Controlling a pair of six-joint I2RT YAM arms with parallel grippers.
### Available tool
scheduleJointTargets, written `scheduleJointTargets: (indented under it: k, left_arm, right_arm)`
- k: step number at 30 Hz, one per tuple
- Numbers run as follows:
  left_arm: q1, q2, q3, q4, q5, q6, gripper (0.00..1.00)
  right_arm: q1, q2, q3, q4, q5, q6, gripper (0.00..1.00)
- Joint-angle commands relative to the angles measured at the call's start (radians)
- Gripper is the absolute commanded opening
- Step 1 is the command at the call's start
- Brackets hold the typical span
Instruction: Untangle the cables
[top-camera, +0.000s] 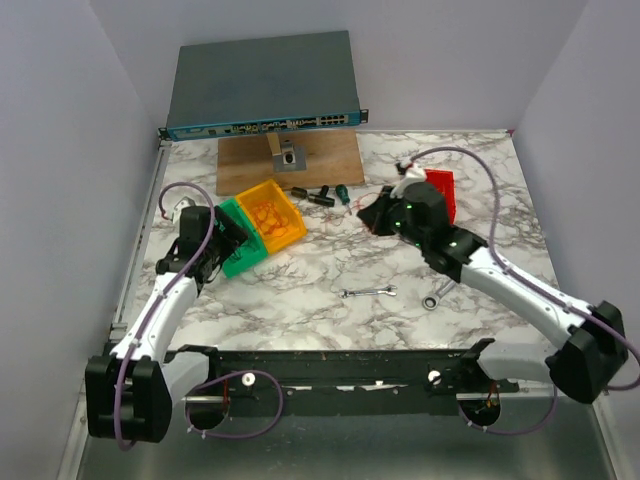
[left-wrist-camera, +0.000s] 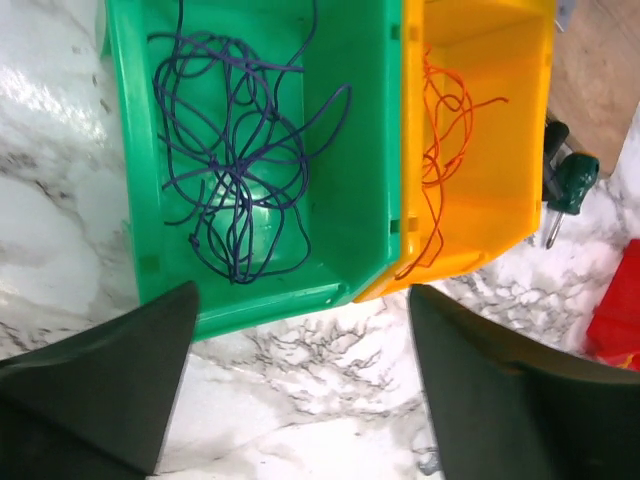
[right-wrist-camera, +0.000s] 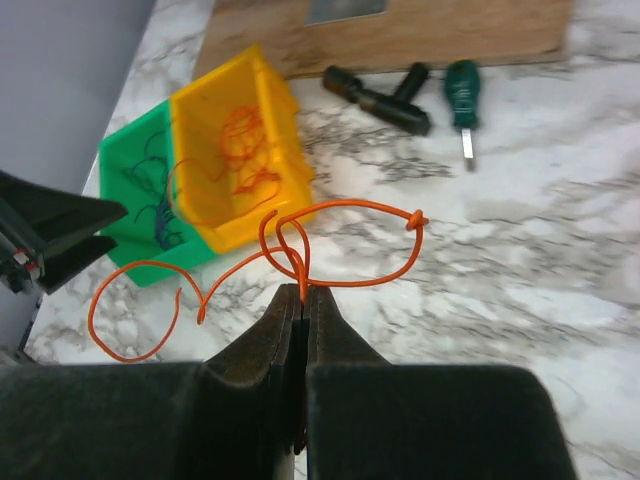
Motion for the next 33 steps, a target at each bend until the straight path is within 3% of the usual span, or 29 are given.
scheduleJointTargets:
  k: [1, 8, 13, 18, 20, 21, 22, 23, 25, 33]
  left_arm:
    - [0.007, -0.112, 0.064, -0.072, -0.008, 0.031, 0.98]
    - [0.006, -0.281, 0.179, -0.237, -0.034, 0.139, 0.98]
    - [0.007, -0.35, 0.299, -0.365, -0.052, 0.262, 0.99]
    - [0.007, -0.37, 0.331, -0.4, -0.039, 0.341, 0.99]
    - [0.008, -0.36, 0.327, -0.401, -0.03, 0.359, 0.99]
    - [0.008, -0.355, 0.322, -0.4, -0.022, 0.365, 0.99]
    - [0.008, -0.347, 0.318, -0.396, -0.011, 0.37, 0.99]
    - [0.008, -0.342, 0.312, -0.393, 0.001, 0.372, 0.99]
    - [0.008, -0.328, 0.304, -0.385, 0.024, 0.38, 0.99]
    - [0.008, -0.287, 0.296, -0.343, 0.192, 0.4, 0.99]
  right_arm:
    - [0.139, 0.18, 0.098, 0.097, 0.107, -0.018, 0.01]
    - [0.254, 0.55, 0.394, 0.123, 0.227, -0.048, 0.01]
    - [0.273, 0.808, 0.663, 0.035, 0.321, -0.079, 0.01]
    - [0.273, 1.039, 0.933, -0.065, 0.316, -0.088, 0.01]
    - [0.273, 1.114, 1.018, -0.091, 0.287, -0.088, 0.12]
    - [0.273, 1.148, 1.061, -0.119, 0.282, -0.089, 0.33]
    - [0.273, 1.183, 1.11, -0.149, 0.285, -0.086, 0.64]
    - [0.273, 1.203, 1.153, -0.185, 0.296, -0.08, 0.75]
    - [0.273, 1.2, 1.161, -0.202, 0.304, -0.077, 0.76]
    - [0.27, 0.944, 0.912, -0.093, 0.252, -0.096, 0.75]
